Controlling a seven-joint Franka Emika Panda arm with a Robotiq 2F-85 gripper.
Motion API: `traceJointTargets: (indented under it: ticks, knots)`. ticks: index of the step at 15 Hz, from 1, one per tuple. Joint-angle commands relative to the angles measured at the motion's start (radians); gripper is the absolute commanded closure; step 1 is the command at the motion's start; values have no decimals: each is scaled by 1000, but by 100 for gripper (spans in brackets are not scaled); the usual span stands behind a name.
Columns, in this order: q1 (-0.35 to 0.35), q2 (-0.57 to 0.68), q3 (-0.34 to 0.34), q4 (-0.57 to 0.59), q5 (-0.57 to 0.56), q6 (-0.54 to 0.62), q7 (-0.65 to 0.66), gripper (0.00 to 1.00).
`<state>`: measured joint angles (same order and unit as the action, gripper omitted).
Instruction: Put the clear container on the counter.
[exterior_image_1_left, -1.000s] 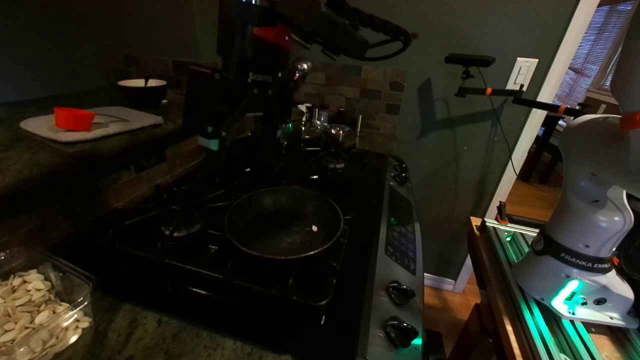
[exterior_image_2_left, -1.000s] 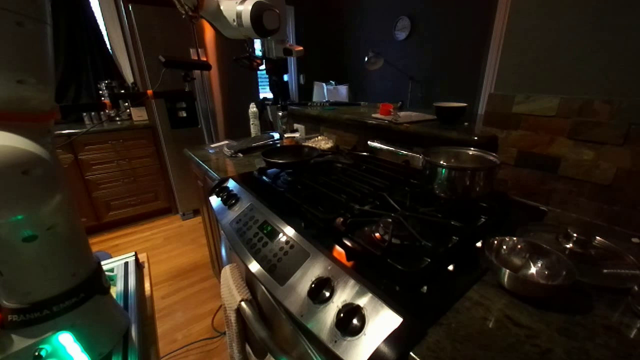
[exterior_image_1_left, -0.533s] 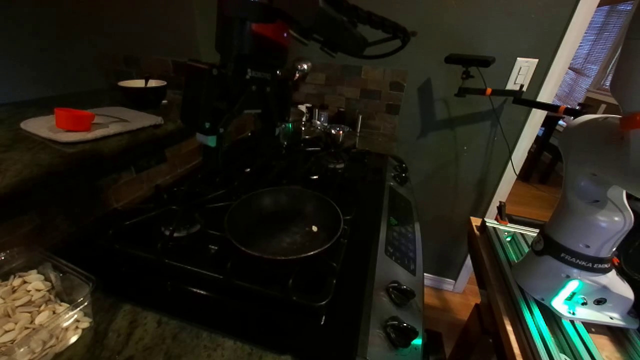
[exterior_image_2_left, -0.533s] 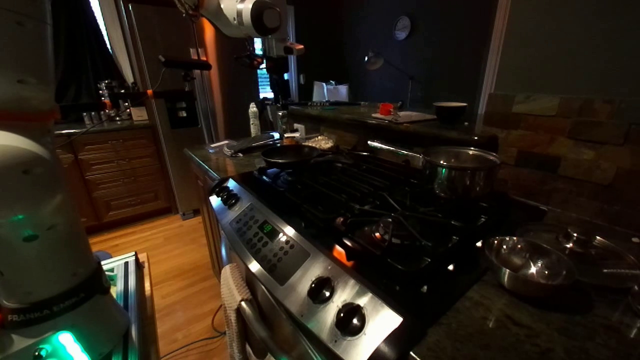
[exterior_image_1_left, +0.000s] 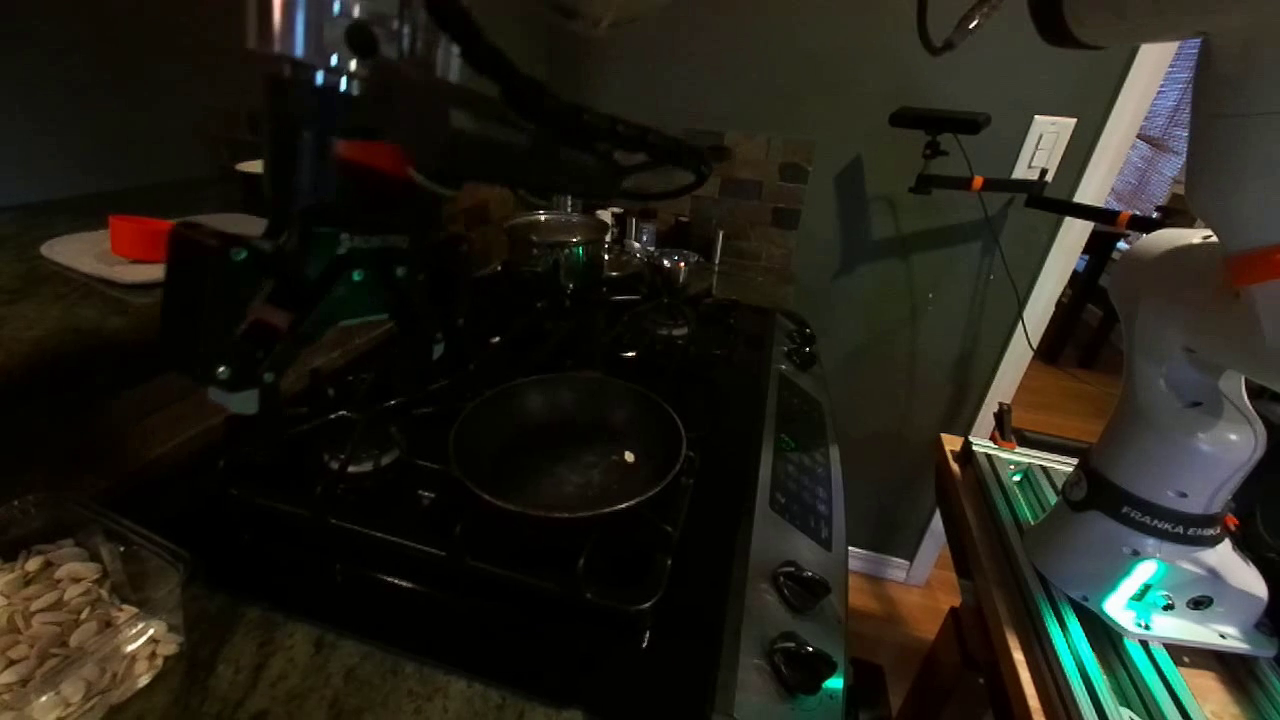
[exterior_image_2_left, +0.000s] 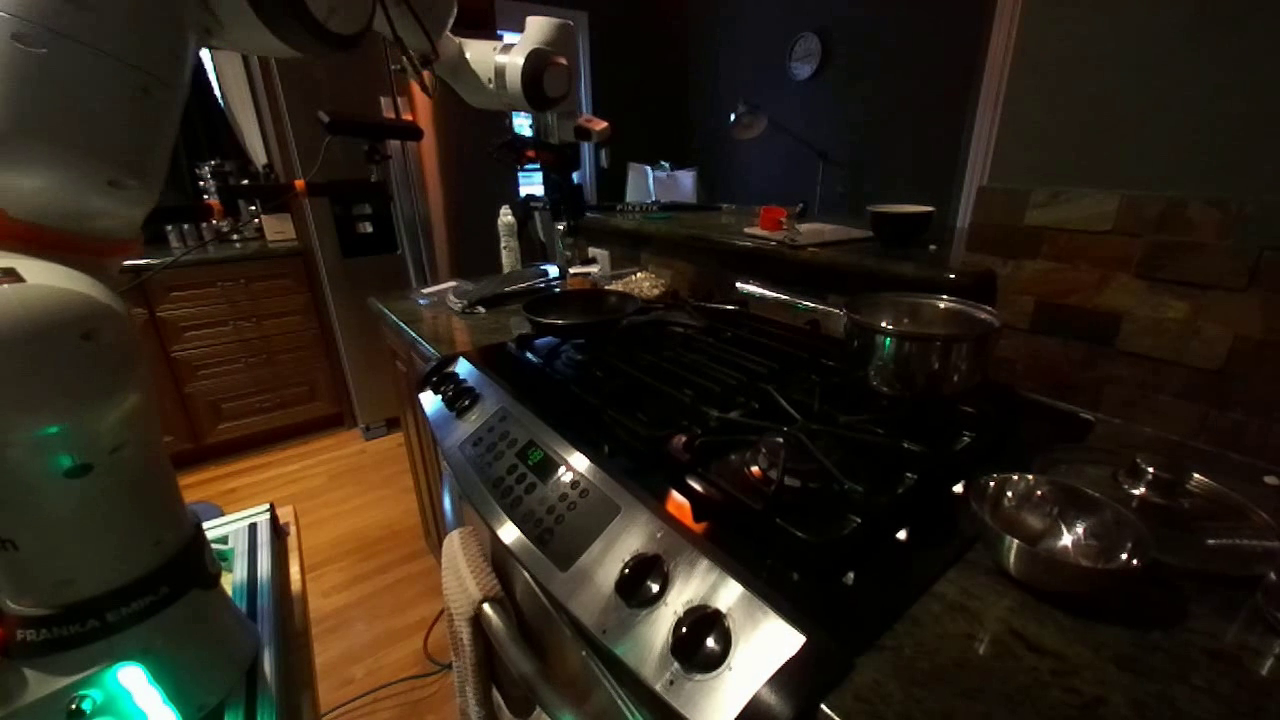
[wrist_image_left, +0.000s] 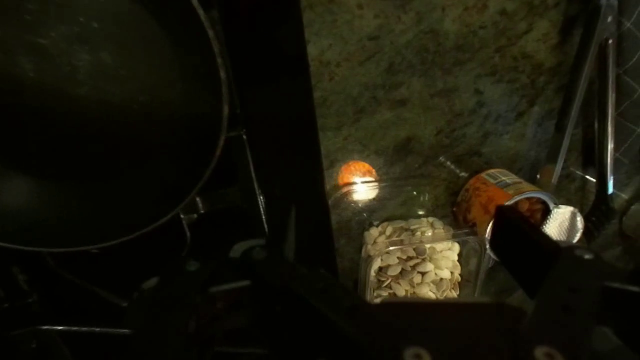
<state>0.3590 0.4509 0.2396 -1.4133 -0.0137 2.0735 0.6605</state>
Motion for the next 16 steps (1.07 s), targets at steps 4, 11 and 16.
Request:
traceJointTargets:
  ticks: [4,11,16]
  knots:
    - [81,267,-112,281,-2,65,133,0]
    - [132,470,-172,516,-9,69,265,0]
    - [173,595,-214,648,-41,116,292,0]
